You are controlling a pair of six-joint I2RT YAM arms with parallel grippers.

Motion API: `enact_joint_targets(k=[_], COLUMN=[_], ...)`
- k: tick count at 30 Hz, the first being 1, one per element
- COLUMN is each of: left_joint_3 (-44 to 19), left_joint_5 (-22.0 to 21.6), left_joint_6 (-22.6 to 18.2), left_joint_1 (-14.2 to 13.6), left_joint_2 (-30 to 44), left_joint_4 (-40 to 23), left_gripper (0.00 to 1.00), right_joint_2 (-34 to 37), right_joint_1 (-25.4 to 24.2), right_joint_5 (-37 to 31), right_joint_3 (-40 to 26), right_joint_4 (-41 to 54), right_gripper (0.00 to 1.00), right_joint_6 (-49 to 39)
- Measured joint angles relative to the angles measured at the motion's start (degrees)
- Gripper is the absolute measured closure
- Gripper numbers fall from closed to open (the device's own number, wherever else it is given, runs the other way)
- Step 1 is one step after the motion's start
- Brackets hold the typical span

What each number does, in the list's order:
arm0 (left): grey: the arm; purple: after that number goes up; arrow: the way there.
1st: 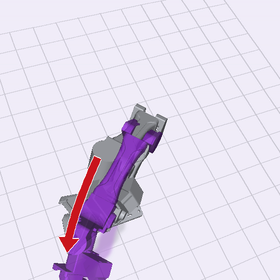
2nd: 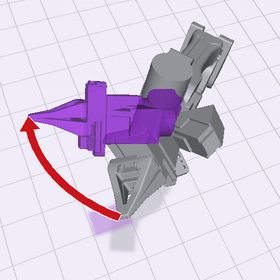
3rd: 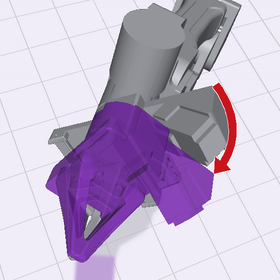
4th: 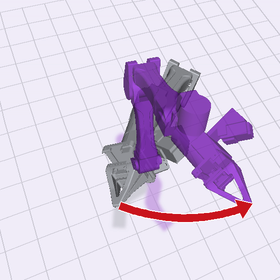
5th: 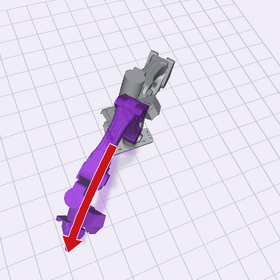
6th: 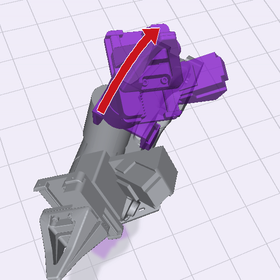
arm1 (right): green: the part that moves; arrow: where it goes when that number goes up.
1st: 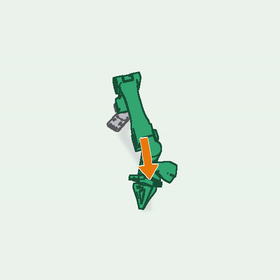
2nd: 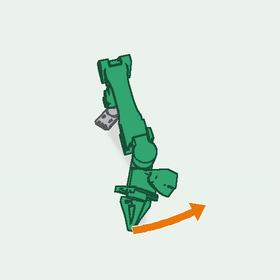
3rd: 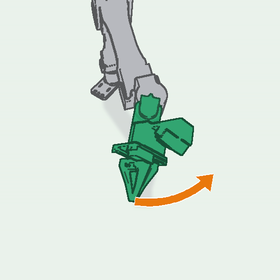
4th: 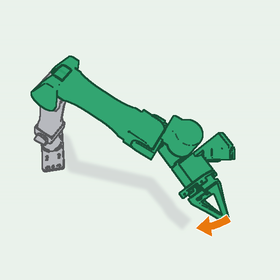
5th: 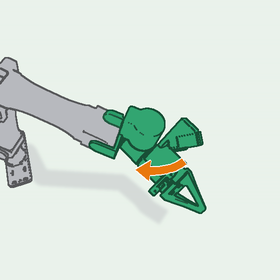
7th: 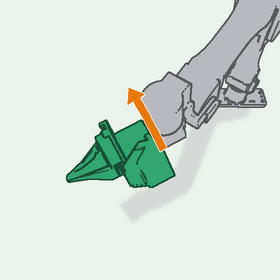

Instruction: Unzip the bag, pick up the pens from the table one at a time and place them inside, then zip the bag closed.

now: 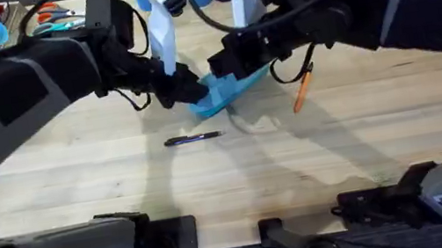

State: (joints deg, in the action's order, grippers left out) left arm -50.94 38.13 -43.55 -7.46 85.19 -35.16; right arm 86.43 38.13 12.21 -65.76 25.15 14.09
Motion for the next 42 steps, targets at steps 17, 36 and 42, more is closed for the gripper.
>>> enact_joint_targets(k=[17, 36, 42], left_joint_3=[0.0, 0.02, 0.24], left_joint_5=[-0.04, -0.74, -0.66], left_joint_6=[-0.29, -1.12, -2.66], left_joint_1=[0.0, 0.87, 0.87], left_joint_2=[0.0, 0.0, 0.0], left_joint_4=[-0.13, -0.26, -0.56], left_gripper=[0.959, 0.959, 0.959], right_joint_2=[0.0, 0.81, 0.72], right_joint_1=[6.29, 7.6, 6.63], right_joint_5=[-0.77, -1.92, -5.3], right_joint_3=[0.04, 0.11, 0.11], right_joint_4=[-1.25, -4.09, -3.13], right_gripper=[0.97, 0.96, 0.317], right_joint_6=[-0.42, -2.31, -3.9])
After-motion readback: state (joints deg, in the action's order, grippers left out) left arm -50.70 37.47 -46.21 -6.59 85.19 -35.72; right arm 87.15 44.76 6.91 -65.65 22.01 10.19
